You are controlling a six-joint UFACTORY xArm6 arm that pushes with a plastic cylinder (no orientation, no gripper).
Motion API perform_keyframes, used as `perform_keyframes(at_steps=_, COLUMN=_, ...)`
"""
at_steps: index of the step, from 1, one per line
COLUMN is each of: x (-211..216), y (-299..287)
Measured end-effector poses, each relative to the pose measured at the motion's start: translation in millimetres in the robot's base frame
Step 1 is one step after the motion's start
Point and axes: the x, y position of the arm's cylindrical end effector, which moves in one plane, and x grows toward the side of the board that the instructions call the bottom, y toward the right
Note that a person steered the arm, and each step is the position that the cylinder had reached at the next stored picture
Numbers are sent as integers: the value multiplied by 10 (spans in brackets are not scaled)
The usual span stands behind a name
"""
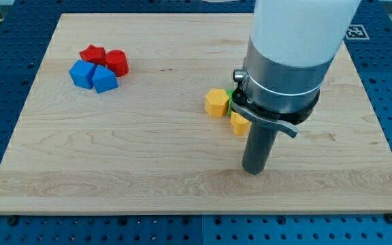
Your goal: Slide green circle closer to green star
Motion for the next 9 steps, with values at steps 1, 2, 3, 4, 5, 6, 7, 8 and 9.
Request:
perform_keyframes(at_steps=1, x=-207, y=0)
perform_keyframes(at_steps=2, x=-379, y=-5)
perform_keyframes(at_steps=3, x=-505, y=-19)
perform_keyframes(at_steps=4, x=-589, y=-19)
perform_keyframes(at_steps=5, x=-635, y=-19)
perform_keyframes(at_steps=6, x=-710, y=-19)
perform_keyframes(at_steps=7, x=-838, y=-19)
perform_keyframes(at_steps=8, x=-945, y=-19)
perform_keyframes(at_steps=9, x=-830, y=55)
